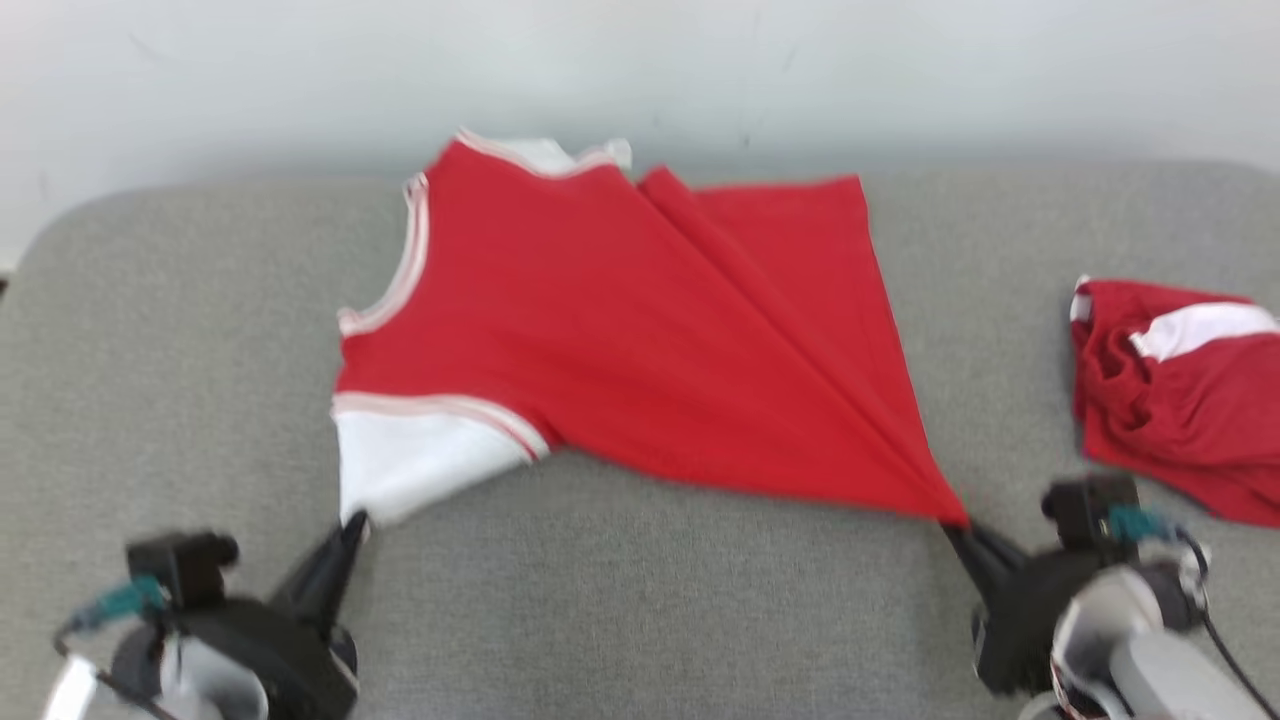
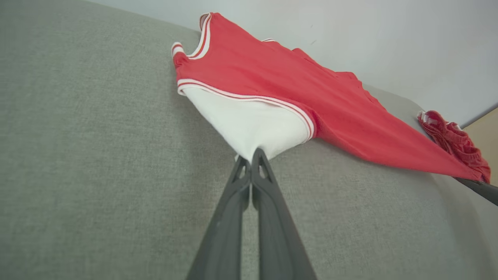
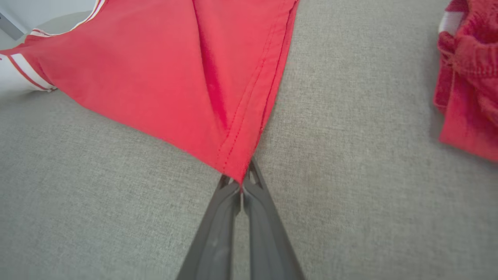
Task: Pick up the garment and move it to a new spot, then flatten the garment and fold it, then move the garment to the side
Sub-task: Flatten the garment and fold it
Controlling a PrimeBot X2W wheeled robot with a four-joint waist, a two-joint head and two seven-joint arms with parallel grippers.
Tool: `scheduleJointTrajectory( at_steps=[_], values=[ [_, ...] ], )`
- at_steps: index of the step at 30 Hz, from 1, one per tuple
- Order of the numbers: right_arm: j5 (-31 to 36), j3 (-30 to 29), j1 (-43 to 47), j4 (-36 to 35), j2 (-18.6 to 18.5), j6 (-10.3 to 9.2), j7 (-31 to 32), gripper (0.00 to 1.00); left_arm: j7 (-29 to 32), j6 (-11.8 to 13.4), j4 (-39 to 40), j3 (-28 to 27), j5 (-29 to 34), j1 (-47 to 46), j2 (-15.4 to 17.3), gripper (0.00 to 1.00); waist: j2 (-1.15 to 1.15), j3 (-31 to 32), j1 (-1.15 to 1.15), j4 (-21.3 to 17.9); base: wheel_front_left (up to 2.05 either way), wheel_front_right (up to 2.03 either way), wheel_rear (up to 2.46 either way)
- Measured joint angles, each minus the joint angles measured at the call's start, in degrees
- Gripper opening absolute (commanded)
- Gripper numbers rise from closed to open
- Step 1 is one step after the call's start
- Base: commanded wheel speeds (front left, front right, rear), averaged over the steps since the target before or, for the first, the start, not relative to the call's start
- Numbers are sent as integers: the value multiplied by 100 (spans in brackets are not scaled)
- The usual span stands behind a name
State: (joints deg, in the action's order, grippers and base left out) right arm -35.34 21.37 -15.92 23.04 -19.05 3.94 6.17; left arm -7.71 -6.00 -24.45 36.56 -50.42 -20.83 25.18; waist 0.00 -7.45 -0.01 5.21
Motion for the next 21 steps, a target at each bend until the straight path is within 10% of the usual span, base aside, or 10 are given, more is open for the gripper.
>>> scheduleJointTrajectory(
  at_steps=[21],
  values=[
    [-398,-301,1712,-186,-174,-229,-255,0,766,404,1123,478,-389,2093,476,0,0,1177,0,366,0,0,0]
  ],
)
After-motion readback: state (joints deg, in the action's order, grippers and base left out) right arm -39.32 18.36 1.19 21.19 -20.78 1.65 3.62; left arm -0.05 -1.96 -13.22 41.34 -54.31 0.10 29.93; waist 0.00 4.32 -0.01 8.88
